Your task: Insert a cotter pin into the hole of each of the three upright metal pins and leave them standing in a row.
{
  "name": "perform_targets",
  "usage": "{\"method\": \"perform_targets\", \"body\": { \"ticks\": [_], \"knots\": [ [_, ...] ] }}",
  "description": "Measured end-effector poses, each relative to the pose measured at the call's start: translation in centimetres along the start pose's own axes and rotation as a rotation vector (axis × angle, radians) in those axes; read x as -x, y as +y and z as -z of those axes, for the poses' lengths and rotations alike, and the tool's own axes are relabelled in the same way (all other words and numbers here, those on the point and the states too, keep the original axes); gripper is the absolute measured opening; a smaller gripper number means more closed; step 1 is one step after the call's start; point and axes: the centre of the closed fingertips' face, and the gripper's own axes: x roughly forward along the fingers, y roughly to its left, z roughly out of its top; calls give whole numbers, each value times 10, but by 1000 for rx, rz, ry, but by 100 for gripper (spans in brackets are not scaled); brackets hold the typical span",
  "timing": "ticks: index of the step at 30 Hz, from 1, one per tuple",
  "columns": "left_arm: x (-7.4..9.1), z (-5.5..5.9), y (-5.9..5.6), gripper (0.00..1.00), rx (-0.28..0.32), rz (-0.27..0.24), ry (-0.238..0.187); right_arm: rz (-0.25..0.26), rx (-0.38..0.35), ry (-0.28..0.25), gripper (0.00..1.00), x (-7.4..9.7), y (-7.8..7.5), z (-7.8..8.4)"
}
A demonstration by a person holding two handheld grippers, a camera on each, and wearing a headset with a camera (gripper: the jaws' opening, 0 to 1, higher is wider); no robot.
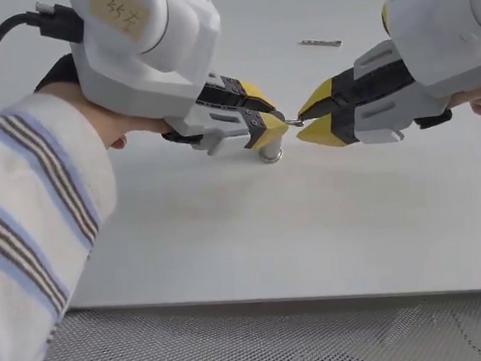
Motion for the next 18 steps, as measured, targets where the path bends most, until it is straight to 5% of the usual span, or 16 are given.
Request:
{"method": "perform_targets", "body": {
  "ticks": [18],
  "knots": [
    [-1, 0, -2, 9, 22, -39, 6, -5, 30, -6, 0, -5, 7, -13]
  ]
}}
